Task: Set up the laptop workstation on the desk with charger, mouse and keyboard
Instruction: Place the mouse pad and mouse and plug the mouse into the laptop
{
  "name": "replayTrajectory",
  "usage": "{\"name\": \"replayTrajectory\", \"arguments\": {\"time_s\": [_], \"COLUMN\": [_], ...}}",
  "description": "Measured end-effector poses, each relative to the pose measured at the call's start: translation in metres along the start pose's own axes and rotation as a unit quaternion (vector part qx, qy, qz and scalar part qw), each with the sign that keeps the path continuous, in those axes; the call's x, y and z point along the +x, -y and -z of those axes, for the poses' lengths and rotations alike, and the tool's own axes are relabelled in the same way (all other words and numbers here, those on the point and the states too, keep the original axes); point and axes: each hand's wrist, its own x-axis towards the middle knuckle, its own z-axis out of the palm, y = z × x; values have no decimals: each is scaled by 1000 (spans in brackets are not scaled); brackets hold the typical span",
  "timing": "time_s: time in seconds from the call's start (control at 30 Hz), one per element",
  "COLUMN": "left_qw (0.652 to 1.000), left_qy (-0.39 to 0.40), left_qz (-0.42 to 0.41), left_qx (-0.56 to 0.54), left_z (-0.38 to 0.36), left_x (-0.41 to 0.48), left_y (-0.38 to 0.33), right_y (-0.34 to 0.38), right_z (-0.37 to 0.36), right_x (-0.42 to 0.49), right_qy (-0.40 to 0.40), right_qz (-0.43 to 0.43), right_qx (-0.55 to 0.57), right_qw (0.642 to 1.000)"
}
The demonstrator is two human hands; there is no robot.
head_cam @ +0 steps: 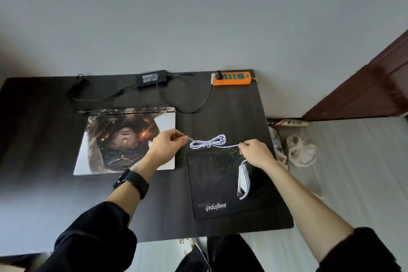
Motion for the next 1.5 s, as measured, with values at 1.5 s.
{"name": "replayTrajectory", "arguments": {"time_s": [1.5], "left_qw": [995], "left_qy": [79], "left_qz": [51], "left_qx": [41], "left_z": [-69], "left_x": [21], "left_y": [0], "right_y": [-131], "right_z": [-154], "right_x": [-48], "right_qy": [-39], "right_qz": [-440], "right_qx": [395], "right_qw": [806]}}
